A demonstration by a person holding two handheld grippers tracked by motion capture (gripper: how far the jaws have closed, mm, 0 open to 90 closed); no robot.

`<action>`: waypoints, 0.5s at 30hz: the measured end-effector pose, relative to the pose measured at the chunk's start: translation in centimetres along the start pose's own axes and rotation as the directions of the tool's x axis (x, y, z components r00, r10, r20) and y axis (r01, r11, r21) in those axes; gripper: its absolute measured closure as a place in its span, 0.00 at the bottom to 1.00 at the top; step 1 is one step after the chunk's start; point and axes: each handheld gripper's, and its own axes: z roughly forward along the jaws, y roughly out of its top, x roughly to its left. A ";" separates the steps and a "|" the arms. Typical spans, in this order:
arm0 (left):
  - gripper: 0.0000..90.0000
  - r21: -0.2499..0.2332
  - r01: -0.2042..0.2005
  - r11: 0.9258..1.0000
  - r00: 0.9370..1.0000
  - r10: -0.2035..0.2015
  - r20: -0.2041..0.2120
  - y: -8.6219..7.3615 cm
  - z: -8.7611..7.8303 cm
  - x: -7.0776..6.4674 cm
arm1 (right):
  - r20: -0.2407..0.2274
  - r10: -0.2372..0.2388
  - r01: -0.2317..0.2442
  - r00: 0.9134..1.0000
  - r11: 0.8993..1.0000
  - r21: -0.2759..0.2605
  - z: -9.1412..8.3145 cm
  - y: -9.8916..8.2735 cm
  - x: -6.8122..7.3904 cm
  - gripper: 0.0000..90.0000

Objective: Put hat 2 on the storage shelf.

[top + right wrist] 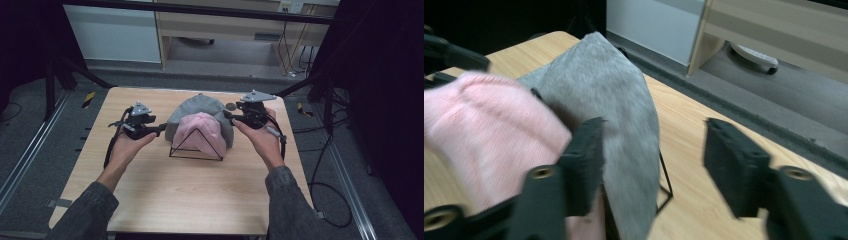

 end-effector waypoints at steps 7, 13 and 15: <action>0.18 0.063 -0.002 0.998 1.000 0.002 -0.005 -2.8 -2.9 -0.7 | 0.049 0.015 -0.017 0.999 0.999 0.035 -3.4 -4.3 0.3 0.24; 0.12 0.144 -0.018 0.989 1.000 0.015 0.020 -6.3 -3.8 -1.5 | 0.043 0.044 -0.048 0.998 0.994 0.096 -5.0 -9.4 1.4 0.18; 0.11 0.172 -0.030 0.985 0.999 0.027 0.023 -7.3 -4.0 -1.6 | 0.048 0.054 -0.059 0.997 0.992 0.113 -5.3 -11.1 1.8 0.18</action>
